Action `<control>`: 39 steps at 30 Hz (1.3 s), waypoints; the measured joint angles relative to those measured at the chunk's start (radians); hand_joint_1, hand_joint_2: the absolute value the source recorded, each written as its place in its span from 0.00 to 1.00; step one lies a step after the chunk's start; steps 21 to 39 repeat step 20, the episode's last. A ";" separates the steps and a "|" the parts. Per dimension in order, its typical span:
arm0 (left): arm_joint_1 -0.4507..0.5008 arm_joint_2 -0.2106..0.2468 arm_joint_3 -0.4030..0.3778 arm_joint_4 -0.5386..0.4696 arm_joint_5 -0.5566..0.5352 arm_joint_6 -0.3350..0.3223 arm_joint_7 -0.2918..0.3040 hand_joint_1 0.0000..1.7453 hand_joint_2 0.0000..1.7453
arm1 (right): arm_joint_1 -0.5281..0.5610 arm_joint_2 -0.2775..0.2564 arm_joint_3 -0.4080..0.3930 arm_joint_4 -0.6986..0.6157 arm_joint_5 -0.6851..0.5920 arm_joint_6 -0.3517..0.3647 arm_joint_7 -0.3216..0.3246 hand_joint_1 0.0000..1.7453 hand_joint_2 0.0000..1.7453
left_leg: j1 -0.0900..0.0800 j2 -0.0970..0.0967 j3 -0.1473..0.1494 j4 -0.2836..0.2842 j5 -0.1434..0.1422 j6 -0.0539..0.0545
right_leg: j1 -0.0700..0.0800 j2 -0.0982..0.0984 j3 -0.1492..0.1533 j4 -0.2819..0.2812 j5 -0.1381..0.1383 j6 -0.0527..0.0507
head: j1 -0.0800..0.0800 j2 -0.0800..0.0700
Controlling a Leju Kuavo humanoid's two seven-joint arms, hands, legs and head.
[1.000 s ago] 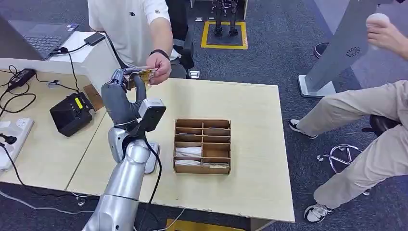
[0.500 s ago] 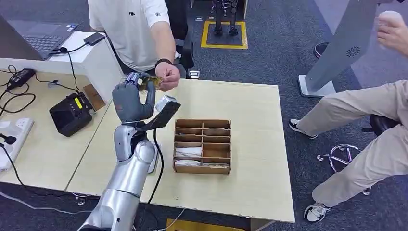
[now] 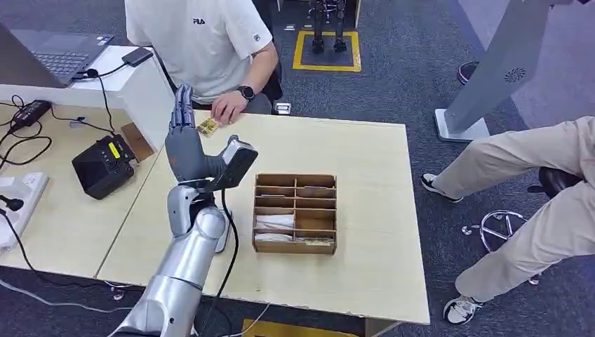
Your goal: Pass the card to the sensor for recognition and then transmit it.
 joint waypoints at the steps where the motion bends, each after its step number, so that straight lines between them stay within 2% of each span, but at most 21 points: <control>1: 0.003 0.000 -0.001 -0.004 0.033 0.000 -0.017 0.00 1.00 | 0.000 0.000 0.000 0.000 -0.002 0.000 0.000 0.00 1.00 | 0.000 0.000 0.000 0.000 0.000 0.000 | 0.000 0.000 0.000 0.000 0.000 0.000 | 0.000 0.000; 2: 0.008 0.000 -0.002 -0.012 0.071 0.000 -0.038 0.00 1.00 | 0.000 0.000 0.000 0.000 -0.006 0.000 0.000 0.00 1.00 | 0.000 0.000 0.000 0.000 0.000 0.000 | 0.000 0.000 0.000 0.000 0.000 0.000 | 0.000 0.000; 5: 0.046 0.000 -0.024 -0.065 0.307 -0.005 -0.116 0.00 1.00 | 0.006 0.000 0.000 -0.002 -0.039 0.000 -0.004 0.00 1.00 | 0.000 0.000 0.000 0.000 0.000 0.000 | 0.000 0.000 0.000 0.000 0.000 0.000 | 0.000 0.000; 7: 0.091 0.006 -0.063 -0.130 0.514 -0.044 -0.145 0.00 1.00 | 0.008 0.000 0.000 -0.007 -0.070 0.000 -0.006 0.00 1.00 | 0.000 0.000 0.000 0.000 0.000 0.000 | 0.000 0.000 0.000 0.000 0.000 0.000 | 0.000 0.000; 8: 0.114 0.009 -0.082 -0.160 0.579 -0.055 -0.154 0.00 1.00 | 0.010 0.000 0.000 -0.010 -0.078 0.000 -0.006 0.00 1.00 | 0.000 0.000 0.000 0.000 0.000 0.000 | 0.000 0.000 -0.001 0.000 0.000 0.000 | 0.000 0.000; 15: 0.165 0.023 -0.142 -0.255 0.650 -0.074 -0.166 0.00 1.00 | 0.014 0.000 0.000 -0.019 -0.087 0.000 -0.009 0.00 1.00 | 0.000 -0.001 -0.002 0.000 0.000 0.000 | 0.000 0.000 -0.001 0.000 0.000 0.000 | 0.000 0.000; 20: 0.271 0.038 -0.178 -0.374 0.950 -0.128 -0.222 0.00 1.00 | 0.019 0.002 0.000 -0.038 -0.132 0.000 -0.008 0.00 1.00 | 0.000 0.000 -0.002 0.000 0.000 0.000 | 0.000 0.000 -0.002 0.000 0.000 0.000 | 0.000 0.000; 39: 0.271 0.038 -0.178 -0.374 0.950 -0.128 -0.222 0.00 1.00 | 0.019 0.002 0.000 -0.038 -0.132 0.000 -0.008 0.00 1.00 | 0.000 0.000 -0.002 0.000 0.000 0.000 | 0.000 0.000 -0.002 0.000 0.000 0.000 | 0.000 0.000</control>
